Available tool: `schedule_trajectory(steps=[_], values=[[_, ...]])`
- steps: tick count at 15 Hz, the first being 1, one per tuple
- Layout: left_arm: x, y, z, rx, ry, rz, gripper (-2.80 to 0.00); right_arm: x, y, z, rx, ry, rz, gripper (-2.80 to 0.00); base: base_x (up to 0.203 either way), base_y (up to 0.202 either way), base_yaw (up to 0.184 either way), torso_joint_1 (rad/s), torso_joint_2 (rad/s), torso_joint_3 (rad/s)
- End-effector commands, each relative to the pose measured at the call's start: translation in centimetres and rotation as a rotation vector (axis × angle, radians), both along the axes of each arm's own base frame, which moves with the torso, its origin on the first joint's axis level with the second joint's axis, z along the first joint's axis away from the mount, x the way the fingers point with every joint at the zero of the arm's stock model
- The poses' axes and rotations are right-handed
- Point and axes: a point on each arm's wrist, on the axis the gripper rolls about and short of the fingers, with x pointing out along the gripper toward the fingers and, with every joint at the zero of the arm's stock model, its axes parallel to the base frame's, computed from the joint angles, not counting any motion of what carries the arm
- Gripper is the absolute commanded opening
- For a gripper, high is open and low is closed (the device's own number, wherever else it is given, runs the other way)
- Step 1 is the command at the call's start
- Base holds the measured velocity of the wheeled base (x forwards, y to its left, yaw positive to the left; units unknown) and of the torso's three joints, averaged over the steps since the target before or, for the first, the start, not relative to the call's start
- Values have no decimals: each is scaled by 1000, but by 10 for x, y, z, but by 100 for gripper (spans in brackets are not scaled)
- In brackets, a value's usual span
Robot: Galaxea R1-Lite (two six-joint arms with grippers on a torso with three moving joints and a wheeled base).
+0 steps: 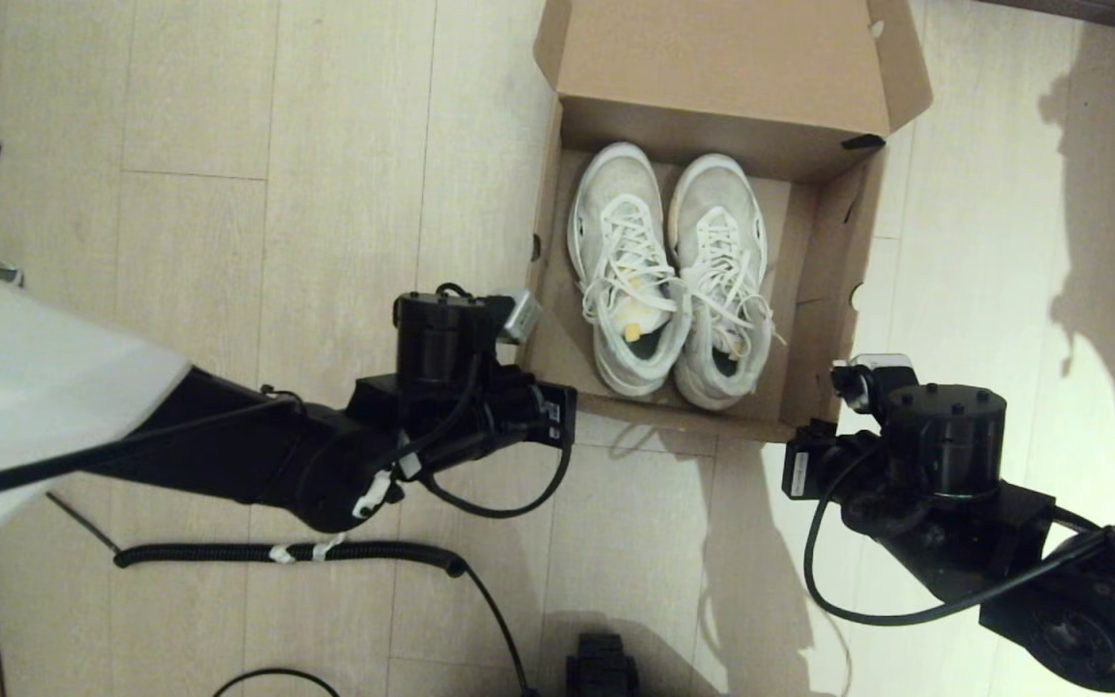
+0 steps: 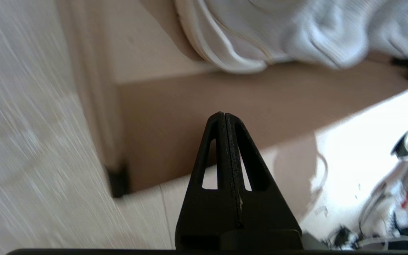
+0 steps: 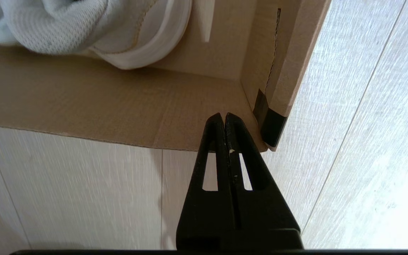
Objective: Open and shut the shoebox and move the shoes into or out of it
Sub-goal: Close the shoe box
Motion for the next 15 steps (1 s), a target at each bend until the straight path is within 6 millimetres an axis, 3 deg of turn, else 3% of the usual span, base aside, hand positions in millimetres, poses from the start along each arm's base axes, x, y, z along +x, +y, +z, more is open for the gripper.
schedule_trajectory(steps=[1,6,10,12,15], values=[[-16,1,5,-1,1,-18,-280,-3,-1,-7,-13,24,-1,-280,0,0,0,0,0,0],[-56,-8,-11,37,75,-46,-280,-19,-8,-23,-46,81,-1,-280,0,0,0,0,0,0],[-77,2,-14,46,107,-59,-280,-25,-7,-25,-37,54,15,-280,0,0,0,0,0,0],[-81,10,1,18,73,-49,-280,-25,-6,-5,6,-31,18,-280,0,0,0,0,0,0],[-69,33,47,-76,-49,43,-280,-27,-7,28,52,-118,25,-280,0,0,0,0,0,0]])
